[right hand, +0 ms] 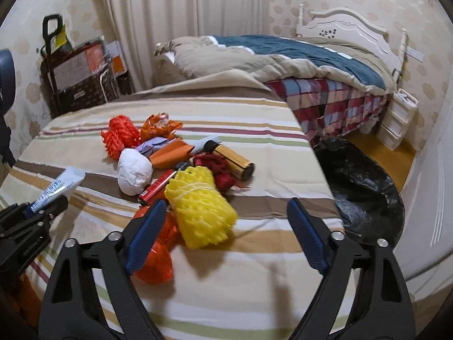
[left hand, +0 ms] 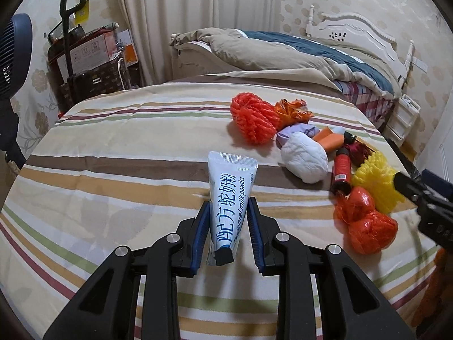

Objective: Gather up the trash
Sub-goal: 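Grasp the white milk-powder tube with the left tool while the right tool grasps the yellow foam net, then carry the tube and net over the black bin while opening both tools to drop them, then move the left tool back to the bed and grasp the red plastic bag bundle, then grasp the red spray can with the right tool while the left tool holds the red bag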

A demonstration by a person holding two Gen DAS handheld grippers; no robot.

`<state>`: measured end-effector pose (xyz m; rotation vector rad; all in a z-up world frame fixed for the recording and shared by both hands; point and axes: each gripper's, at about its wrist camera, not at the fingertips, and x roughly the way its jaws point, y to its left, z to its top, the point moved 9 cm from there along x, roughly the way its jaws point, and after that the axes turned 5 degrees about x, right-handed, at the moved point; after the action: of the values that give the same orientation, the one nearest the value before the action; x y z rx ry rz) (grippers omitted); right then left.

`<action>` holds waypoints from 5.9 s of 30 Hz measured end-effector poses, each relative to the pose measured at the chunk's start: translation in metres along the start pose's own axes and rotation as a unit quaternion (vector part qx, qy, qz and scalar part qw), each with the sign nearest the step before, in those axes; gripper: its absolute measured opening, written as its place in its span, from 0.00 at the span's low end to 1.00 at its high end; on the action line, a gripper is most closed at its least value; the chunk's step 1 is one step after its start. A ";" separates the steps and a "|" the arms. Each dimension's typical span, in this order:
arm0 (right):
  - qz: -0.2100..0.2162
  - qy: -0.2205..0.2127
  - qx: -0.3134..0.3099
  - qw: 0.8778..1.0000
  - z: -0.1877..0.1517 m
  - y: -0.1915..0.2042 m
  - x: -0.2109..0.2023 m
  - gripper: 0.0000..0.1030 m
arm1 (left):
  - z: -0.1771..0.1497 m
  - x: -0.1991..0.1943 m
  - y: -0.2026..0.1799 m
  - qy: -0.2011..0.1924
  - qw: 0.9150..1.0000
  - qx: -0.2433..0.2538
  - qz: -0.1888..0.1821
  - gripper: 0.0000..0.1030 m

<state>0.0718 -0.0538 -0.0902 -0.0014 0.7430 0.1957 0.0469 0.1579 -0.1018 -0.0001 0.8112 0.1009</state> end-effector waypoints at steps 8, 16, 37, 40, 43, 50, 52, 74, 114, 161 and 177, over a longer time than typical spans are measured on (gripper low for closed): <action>0.028 0.035 0.008 0.999 -0.009 0.008 0.018 0.58 | 0.000 0.000 -0.004 -0.004 1.000 0.004 -0.002 0.28; 0.055 0.039 0.024 0.997 -0.018 0.007 0.011 0.41 | -0.003 -0.004 -0.016 -0.006 1.000 0.009 -0.009 0.28; -0.053 -0.048 0.096 0.993 0.009 -0.117 -0.045 0.41 | 0.043 -0.035 -0.125 -0.067 0.992 0.066 -0.078 0.28; -0.071 -0.056 0.110 0.990 0.013 -0.141 -0.047 0.41 | 0.051 -0.033 -0.151 -0.070 0.990 0.078 -0.096 0.28; -0.088 -0.057 0.121 0.987 0.013 -0.163 -0.044 0.41 | 0.059 -0.027 -0.182 -0.072 0.987 0.096 -0.111 0.28; -0.115 -0.057 0.147 0.981 0.018 -0.210 -0.028 0.41 | 0.070 -0.002 -0.245 -0.063 0.981 0.131 -0.130 0.28; -0.125 -0.056 0.149 0.979 0.020 -0.221 -0.024 0.41 | 0.072 0.007 -0.258 -0.057 0.980 0.134 -0.133 0.28; -0.136 -0.022 0.186 0.973 0.017 -0.285 0.036 0.42 | 0.084 0.072 -0.329 -0.025 0.979 0.175 -0.100 0.34; -0.143 -0.018 0.167 0.975 -0.024 -0.221 -0.015 0.76 | 0.053 0.011 -0.253 -0.030 0.987 0.134 -0.081 0.73; -0.066 0.008 0.078 0.995 -0.039 -0.091 -0.015 0.78 | -0.014 -0.004 -0.108 0.014 0.996 0.069 -0.062 0.45; -0.004 0.021 0.017 1.000 -0.010 0.002 0.014 0.77 | -0.005 0.001 0.014 0.002 1.000 0.001 0.029 0.45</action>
<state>0.0749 -0.0501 -0.1063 0.0229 0.7886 0.1763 0.0427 0.1717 -0.1050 0.0259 0.8156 0.1542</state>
